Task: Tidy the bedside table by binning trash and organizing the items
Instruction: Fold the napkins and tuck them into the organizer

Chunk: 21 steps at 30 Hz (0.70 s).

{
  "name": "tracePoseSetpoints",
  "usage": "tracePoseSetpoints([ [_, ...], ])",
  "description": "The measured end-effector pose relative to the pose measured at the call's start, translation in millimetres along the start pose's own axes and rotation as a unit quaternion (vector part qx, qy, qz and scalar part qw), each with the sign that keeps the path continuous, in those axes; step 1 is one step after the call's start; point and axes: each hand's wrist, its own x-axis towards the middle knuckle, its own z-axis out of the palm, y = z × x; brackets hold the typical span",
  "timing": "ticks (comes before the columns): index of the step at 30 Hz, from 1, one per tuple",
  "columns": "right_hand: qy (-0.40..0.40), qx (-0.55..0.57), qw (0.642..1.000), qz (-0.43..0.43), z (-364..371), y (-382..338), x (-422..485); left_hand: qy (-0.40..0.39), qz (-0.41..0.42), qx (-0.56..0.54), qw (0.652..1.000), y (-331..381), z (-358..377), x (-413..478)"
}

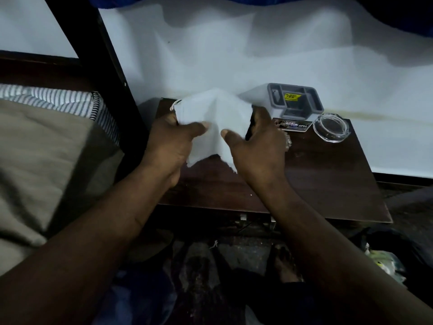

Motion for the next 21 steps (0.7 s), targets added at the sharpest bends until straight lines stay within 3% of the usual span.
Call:
tracePoseSetpoints([
  [4, -0.052, -0.050, 0.997, 0.018, 8, 8, -2, -0.006, -0.050, 0.066, 0.997, -14, 1, -5],
  [9, -0.032, -0.069, 0.997, -0.003, 13, 7, -3, 0.042, -0.008, 0.115, 0.992, -5, 5, -8],
  [14, 0.053, -0.054, 0.996, -0.052, 6, -1, 3, 0.065, 0.100, 0.136, 0.983, 4, 6, -7],
  [18, -0.009, -0.074, 0.997, -0.028, 9, 9, 6, -0.008, 0.007, 0.201, 0.979, -6, 2, 0],
  [21, -0.050, -0.098, 0.994, -0.009, 14, 15, 4, 0.012, -0.034, 0.183, 0.982, -11, -1, -5],
])
